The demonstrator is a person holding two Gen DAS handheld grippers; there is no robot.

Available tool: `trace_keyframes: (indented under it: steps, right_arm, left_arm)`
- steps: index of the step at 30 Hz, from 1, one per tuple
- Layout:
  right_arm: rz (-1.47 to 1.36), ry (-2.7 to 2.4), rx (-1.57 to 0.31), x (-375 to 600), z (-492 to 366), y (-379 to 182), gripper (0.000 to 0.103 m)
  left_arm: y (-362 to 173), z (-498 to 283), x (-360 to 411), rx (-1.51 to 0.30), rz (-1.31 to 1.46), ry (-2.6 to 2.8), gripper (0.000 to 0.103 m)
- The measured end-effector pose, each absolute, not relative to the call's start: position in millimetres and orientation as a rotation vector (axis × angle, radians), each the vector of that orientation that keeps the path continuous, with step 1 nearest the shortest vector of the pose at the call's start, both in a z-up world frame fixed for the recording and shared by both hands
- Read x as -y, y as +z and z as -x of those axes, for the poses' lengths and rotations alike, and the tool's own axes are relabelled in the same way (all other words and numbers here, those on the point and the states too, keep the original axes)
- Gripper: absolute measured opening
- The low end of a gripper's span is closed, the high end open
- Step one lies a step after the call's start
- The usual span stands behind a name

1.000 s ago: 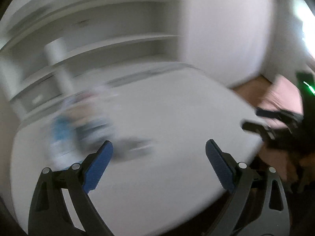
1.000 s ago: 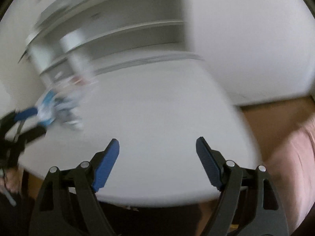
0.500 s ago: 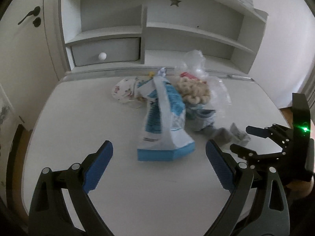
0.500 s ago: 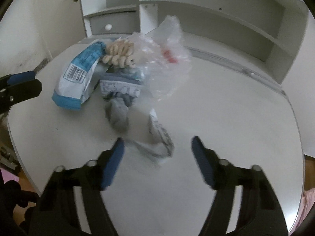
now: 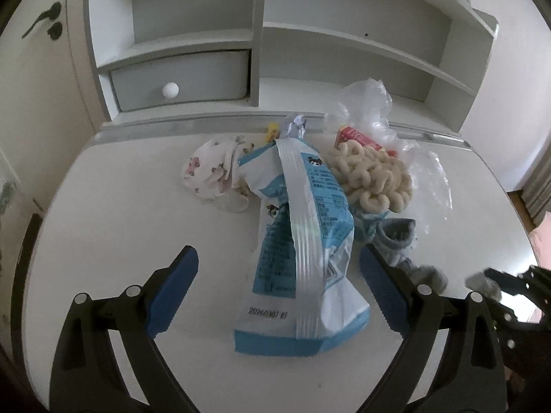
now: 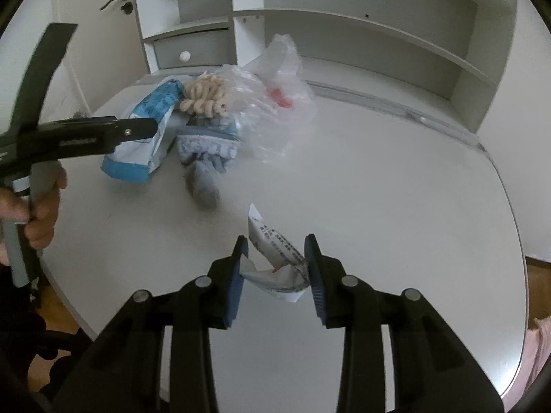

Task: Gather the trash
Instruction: 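Grasp the white-and-blue chip bag with the left tool while the right tool holds the paper strip, then carry the chip bag and paper strip to the black bin with both tools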

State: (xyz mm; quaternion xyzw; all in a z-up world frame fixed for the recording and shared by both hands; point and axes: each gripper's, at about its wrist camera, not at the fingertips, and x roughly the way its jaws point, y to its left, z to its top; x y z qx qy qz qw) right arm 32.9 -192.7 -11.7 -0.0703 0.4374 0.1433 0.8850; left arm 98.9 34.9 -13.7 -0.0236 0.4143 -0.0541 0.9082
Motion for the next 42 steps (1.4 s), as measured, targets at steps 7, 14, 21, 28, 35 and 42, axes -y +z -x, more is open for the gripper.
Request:
trace_keyframes:
  steps: [7,14,21,28,35,42]
  right_arm:
    - [0.107,0.274,-0.908,212.9,-18.9,-10.1,0.034]
    - [0.064,0.232,-0.871,238.6,-6.8,5.2,0.034]
    - [-0.016,0.094,-0.846,301.4,9.9,17.5,0.034]
    - [-0.118,-0.161,-0.831,405.2,61.0,14.2,0.034]
    - [-0.287,-0.479,-0.834,529.1,147.5,-10.8,0.034]
    - [-0.461,-0.677,-0.92,624.0,212.0,-65.6,0.034]
  left_arm:
    - [-11.2,-92.7,-30.1,-0.872,0.075,-0.123,0.036]
    - [37.9,-58.2,-32.9,-0.761,0.052,-0.115,0.036]
    - [61.3,-34.3,24.4,-0.71,-0.018,-0.248,0.036]
    - [56.0,-17.2,149.1,-0.714,-0.12,-0.524,0.036]
    - [42.9,26.3,289.7,-0.704,-0.232,-0.821,0.036]
    - [-2.7,92.2,415.6,-0.743,-0.388,-1.091,0.036]
